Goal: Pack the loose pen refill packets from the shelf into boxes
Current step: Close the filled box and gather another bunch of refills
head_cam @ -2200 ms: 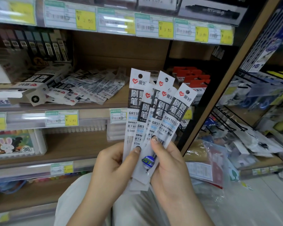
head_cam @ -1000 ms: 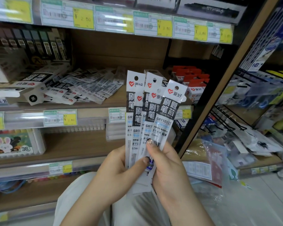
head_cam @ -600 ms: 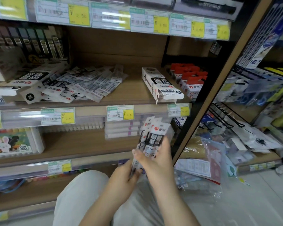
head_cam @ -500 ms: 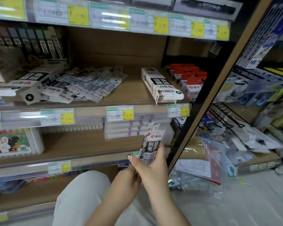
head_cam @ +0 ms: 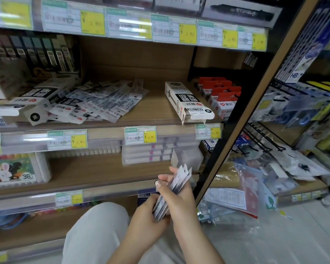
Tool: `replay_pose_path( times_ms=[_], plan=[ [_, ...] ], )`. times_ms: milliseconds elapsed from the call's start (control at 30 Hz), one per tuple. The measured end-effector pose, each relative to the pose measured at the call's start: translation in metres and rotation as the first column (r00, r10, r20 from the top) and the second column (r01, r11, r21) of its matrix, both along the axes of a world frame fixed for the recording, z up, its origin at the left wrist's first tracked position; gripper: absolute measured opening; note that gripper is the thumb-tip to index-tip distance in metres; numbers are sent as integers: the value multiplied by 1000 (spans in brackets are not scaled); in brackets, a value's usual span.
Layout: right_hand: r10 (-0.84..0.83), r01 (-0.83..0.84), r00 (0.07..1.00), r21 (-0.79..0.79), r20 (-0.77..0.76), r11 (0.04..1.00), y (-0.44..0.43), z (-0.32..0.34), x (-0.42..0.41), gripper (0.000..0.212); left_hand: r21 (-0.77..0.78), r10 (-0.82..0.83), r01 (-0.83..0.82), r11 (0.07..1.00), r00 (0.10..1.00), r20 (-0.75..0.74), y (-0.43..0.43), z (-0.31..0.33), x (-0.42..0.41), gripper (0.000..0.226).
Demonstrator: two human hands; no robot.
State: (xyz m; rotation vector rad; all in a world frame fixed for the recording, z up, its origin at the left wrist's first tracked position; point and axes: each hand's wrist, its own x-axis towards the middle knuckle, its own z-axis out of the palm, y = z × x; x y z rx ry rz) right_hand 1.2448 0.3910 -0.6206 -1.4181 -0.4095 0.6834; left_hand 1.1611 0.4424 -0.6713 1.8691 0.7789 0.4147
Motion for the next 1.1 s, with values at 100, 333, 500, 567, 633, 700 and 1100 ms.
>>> replay_pose_path(
  times_ms=[100, 333, 500, 567, 633, 700, 1100],
  plan=[
    [45, -45, 999, -13, -16, 999, -1, 4, 2, 38, -4, 0, 0, 1000, 1000, -11, -3, 3, 0, 40],
    [480, -440, 872, 274, -96, 855, -21, 32, 25, 71, -381, -173, 194, 904, 981, 88, 0, 49, 0, 15],
    [348, -369, 928, 205, 131, 907, -35, 69, 37, 38, -211, -468, 490, 846, 871, 149, 4, 115, 9, 20],
    [101, -150, 977, 267, 189, 952, -40, 84, 42, 27, 110, -341, 330, 937, 934, 106, 15, 135, 20, 30],
    [-129, 60, 970, 307, 208, 950, -43, 94, 48, 11, 348, -87, 9, 937, 974, 209, 28, 154, 35, 22],
    [-250, 177, 945, 312, 211, 933, -43, 100, 50, 6, 573, -21, -130, 809, 968, 249, 40, 168, 58, 43],
    [-323, 273, 930, 260, 174, 926, -51, 98, 50, 13, 713, -39, -332, 617, 893, 449, 56, 201, 109, 30]
  ],
)
